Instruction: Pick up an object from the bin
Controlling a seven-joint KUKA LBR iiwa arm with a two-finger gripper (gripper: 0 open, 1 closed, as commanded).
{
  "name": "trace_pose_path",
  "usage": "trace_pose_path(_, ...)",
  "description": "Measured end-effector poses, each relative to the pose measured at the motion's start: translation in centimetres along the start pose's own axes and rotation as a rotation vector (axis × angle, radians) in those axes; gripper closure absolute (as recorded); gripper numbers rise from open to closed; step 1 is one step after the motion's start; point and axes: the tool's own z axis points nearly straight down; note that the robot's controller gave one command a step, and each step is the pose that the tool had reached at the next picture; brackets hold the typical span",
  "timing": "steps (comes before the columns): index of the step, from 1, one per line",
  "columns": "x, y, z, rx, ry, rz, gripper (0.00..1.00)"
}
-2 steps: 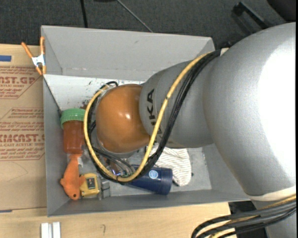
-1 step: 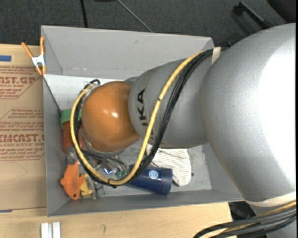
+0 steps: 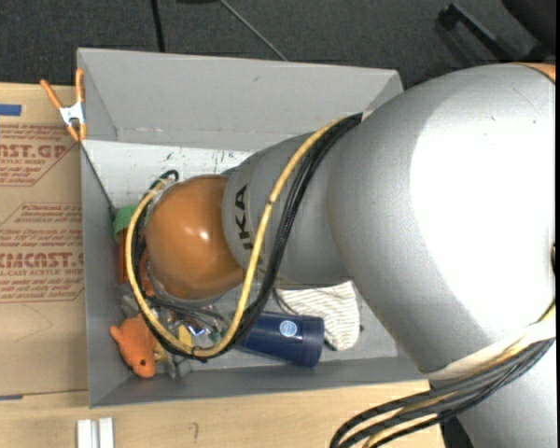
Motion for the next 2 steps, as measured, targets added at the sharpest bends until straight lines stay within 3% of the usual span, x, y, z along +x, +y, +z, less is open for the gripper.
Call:
trace_pose_path(1,-1.06,-0.49,-0.03,-0.004,0.004,-0.293,1.0)
trace_pose_path(2,-1.06,-0.47,-0.03,-0.005,0.004,-0.292,1.0)
